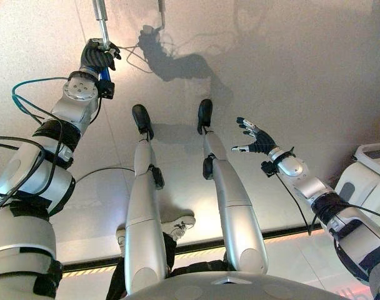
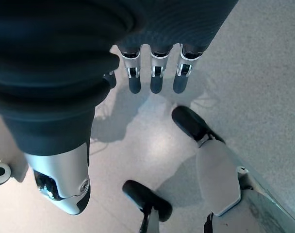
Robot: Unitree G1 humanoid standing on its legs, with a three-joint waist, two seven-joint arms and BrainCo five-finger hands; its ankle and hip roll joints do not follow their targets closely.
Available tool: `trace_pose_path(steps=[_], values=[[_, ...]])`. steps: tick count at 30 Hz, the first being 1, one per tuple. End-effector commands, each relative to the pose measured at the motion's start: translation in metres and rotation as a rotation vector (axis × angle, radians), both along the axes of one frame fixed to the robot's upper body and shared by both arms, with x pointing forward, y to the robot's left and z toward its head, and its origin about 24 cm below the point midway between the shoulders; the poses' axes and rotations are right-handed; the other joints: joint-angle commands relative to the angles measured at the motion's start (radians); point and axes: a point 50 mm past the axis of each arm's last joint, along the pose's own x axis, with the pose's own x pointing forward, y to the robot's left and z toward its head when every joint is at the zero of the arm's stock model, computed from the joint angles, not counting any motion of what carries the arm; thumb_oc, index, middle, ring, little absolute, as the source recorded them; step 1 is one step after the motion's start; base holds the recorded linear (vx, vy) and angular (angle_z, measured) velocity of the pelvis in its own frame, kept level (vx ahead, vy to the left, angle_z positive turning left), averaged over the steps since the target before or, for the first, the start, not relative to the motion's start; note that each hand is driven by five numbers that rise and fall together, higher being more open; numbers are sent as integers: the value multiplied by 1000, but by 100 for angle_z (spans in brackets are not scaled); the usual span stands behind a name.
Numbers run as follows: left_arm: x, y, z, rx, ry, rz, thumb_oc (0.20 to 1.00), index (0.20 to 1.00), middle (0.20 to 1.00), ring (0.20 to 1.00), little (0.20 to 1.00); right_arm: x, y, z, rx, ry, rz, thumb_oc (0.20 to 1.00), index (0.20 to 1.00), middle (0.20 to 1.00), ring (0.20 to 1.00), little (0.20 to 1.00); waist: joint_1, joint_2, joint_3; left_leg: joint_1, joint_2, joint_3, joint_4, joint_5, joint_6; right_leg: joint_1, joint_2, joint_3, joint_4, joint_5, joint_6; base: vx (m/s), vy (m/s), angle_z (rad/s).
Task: Raise the hospital bed
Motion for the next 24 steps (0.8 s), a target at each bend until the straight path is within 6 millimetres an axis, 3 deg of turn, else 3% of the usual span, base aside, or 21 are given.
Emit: trace_pose_path(steps=[1, 6, 14, 24], values=[[1, -132, 48, 65, -194, -462, 200, 200, 200, 200, 200, -6, -5, -4, -49, 8, 8, 1000, 1000, 1000, 1000, 1000, -12, -7, 17, 59, -27, 0, 88, -130, -12, 14, 63, 36, 1, 48, 101, 0, 0, 0], [1, -136, 43, 67, -181, -469, 200, 200, 200, 200, 200, -6, -6, -4, -59, 9, 2, 1000, 1000, 1000, 1000, 1000, -11, -4, 14, 56, -26, -3, 89, -131, -11, 10, 62, 36, 3, 48, 101, 0, 0, 0], [4, -124, 37, 73, -158, -416, 200, 200, 200, 200, 200, -5, -8, -2, -63, -1, -4, 1000, 1000, 1000, 1000, 1000, -9, -2, 14, 53, -26, -4, 91, -129, -11, 8, 62, 34, 2, 48, 101, 0, 0, 0], [9, -82, 16, 23, -100, -262, 200, 200, 200, 200, 200, -2, -8, 4, -54, -26, -14, 1000, 1000, 1000, 1000, 1000, -2, -8, 18, 50, -23, -6, 88, -125, -12, 9, 58, 30, -1, 51, 101, 0, 0, 0]])
